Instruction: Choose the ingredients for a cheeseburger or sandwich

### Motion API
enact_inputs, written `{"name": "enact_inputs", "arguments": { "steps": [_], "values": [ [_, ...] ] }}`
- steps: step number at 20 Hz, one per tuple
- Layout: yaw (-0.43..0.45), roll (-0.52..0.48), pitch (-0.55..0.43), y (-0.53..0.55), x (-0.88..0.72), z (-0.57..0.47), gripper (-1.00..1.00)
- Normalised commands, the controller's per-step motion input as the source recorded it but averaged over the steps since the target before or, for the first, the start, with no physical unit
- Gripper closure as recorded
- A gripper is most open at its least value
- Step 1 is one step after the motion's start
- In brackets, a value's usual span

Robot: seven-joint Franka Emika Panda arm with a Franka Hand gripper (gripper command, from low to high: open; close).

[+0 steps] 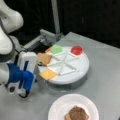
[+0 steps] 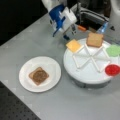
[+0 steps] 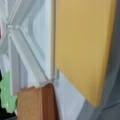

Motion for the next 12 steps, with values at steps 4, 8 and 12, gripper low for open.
{"name": "enact_inputs", "arguments": {
  "steps": [4,8,12],
  "values": [
    [0.146,0.454,-0.100,-0.28,0.23,-0.11,-1.00],
    [0.135,0.406,-0.113,-0.32,0.23,-0.15,-1.00],
    [0.133,0.362,-0.128,-0.34,0.27,-0.18,-1.00]
  ]
}}
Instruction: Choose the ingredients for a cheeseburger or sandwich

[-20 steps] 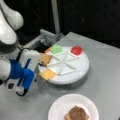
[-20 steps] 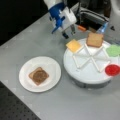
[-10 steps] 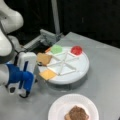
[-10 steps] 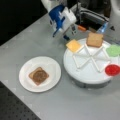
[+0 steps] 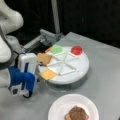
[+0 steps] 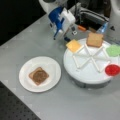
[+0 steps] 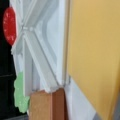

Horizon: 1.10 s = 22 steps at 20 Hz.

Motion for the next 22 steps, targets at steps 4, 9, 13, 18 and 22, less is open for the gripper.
{"name": "enact_inputs", "arguments": {
  "steps": [4,9,13,18,22],
  "values": [
    [0.138,0.322,-0.131,-0.32,0.29,-0.19,-1.00],
    [0.164,0.294,-0.117,-0.29,0.29,-0.15,-1.00],
    [0.146,0.302,-0.110,-0.24,0.28,-0.11,-1.00],
    [0.138,0.290,-0.098,-0.21,0.24,-0.10,-1.00],
    [0.130,0.273,-0.106,-0.20,0.23,-0.10,-1.00]
  ]
}}
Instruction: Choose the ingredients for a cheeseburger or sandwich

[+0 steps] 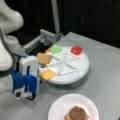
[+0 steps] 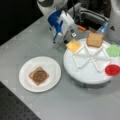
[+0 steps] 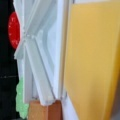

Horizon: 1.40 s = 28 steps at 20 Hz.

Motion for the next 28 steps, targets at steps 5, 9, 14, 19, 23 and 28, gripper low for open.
{"name": "enact_inputs", "arguments": {
  "steps": [5,9,14,19,23,28],
  "values": [
    [0.118,0.263,-0.102,-0.17,0.23,-0.11,-1.00],
    [0.093,0.257,-0.097,-0.12,0.23,-0.10,-1.00],
    [0.071,0.242,-0.087,-0.10,0.20,-0.09,1.00],
    [0.064,0.209,-0.058,-0.13,0.17,-0.07,1.00],
    [0.075,0.207,-0.061,-0.14,0.16,-0.08,1.00],
    [0.093,0.206,-0.065,-0.13,0.15,-0.09,1.00]
  ]
}}
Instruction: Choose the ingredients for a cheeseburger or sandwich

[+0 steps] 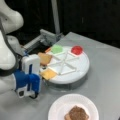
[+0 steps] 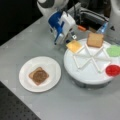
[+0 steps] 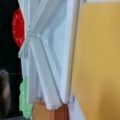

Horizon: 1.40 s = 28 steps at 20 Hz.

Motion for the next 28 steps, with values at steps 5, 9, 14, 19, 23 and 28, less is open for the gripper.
{"name": "enact_inputs", "arguments": {
  "steps": [5,9,14,19,23,28],
  "values": [
    [0.095,0.199,-0.063,-0.13,0.14,-0.09,1.00],
    [0.087,0.191,-0.061,-0.13,0.15,-0.08,1.00],
    [0.104,0.206,-0.047,-0.14,0.15,-0.02,1.00],
    [0.143,0.215,-0.006,-0.23,0.12,0.12,1.00],
    [0.146,0.158,0.050,-0.27,0.14,0.24,1.00],
    [0.131,0.066,0.112,-0.26,0.17,0.25,1.00]
  ]
}}
